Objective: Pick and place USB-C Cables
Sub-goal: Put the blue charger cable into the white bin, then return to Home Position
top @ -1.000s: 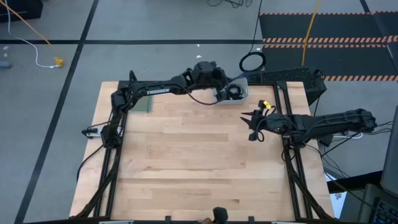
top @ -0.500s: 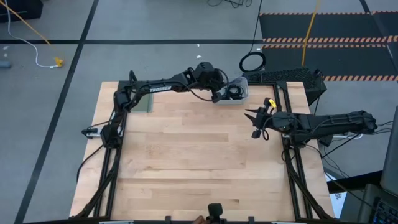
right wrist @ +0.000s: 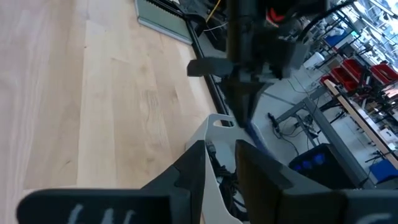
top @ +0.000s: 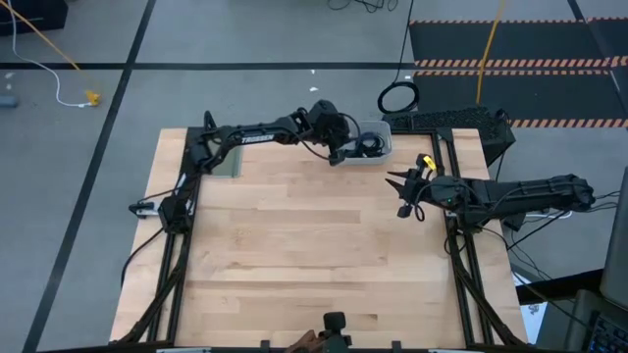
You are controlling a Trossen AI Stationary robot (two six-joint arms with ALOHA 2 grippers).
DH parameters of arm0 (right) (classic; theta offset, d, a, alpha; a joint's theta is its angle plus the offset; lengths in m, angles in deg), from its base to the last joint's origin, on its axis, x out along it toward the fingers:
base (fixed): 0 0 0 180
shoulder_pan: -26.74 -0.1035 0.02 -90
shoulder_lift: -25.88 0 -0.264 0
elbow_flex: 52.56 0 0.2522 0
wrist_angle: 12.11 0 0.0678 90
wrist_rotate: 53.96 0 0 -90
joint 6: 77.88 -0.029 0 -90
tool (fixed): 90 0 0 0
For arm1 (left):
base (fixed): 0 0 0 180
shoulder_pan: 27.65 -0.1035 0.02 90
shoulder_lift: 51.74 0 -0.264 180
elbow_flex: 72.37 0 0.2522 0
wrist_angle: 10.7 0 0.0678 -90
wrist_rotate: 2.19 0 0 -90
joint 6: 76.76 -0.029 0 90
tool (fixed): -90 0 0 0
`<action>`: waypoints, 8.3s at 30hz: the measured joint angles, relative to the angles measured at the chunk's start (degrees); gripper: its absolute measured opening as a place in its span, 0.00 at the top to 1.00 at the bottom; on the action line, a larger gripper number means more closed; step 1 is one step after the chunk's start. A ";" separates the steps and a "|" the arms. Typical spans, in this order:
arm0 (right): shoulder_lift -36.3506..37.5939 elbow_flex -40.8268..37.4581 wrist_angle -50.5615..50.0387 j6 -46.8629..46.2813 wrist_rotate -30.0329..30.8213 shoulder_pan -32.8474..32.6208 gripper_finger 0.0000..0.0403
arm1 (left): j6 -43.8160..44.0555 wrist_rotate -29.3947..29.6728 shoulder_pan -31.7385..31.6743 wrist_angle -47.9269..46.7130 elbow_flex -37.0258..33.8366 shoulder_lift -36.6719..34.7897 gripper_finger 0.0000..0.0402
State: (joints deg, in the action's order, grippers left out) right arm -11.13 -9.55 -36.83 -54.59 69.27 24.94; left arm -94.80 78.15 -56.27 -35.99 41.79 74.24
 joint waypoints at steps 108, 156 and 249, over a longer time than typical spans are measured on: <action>8.20 -20.87 24.87 -22.65 -23.06 -5.91 1.00 | 18.25 13.60 26.62 47.65 -76.02 -57.81 0.98; 34.97 -26.91 14.16 -19.05 -25.80 -6.16 1.00 | 17.96 13.65 26.78 50.77 -76.04 -57.81 0.98; 36.30 -27.01 16.56 -15.08 -22.83 -6.07 1.00 | 17.28 11.63 26.73 12.85 -99.77 -125.76 0.98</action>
State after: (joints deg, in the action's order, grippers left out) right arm 25.17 -36.56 -20.27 -69.68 46.44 18.86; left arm -77.51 89.78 -29.54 -23.13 -57.98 -51.51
